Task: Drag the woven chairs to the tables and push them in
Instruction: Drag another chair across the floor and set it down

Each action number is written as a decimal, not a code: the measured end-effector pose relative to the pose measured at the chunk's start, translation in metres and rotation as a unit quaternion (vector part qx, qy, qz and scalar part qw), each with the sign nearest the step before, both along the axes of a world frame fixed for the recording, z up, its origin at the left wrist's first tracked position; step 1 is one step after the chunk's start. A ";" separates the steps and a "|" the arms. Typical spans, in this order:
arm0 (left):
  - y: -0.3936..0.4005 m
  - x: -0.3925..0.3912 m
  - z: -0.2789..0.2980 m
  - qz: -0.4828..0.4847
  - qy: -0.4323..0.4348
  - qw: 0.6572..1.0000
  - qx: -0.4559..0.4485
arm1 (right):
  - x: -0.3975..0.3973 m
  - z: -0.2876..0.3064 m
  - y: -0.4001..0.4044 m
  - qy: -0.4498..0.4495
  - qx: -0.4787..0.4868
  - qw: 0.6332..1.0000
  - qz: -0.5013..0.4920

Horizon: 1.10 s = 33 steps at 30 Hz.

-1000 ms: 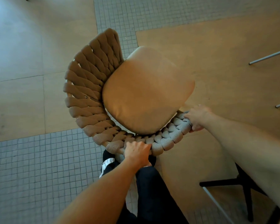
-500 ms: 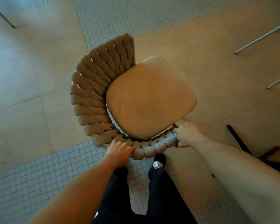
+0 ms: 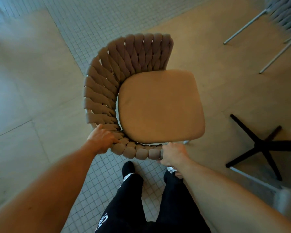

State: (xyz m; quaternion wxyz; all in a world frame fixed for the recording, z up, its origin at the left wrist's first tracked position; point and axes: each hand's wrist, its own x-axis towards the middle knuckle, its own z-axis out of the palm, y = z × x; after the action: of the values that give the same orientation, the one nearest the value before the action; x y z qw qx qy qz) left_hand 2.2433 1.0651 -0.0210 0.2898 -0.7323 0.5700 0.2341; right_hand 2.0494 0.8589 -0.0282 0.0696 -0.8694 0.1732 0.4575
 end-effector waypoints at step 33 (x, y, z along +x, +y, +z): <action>0.044 0.087 0.002 0.181 -0.003 0.977 -0.112 | 0.074 0.009 0.071 -0.035 0.107 0.979 -0.171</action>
State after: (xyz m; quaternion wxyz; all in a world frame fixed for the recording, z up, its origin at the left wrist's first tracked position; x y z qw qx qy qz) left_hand 2.3303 1.1095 -0.0191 0.1608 -0.8516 0.4499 0.2155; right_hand 2.1231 0.9304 -0.0193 0.2456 -0.8298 0.2669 0.4242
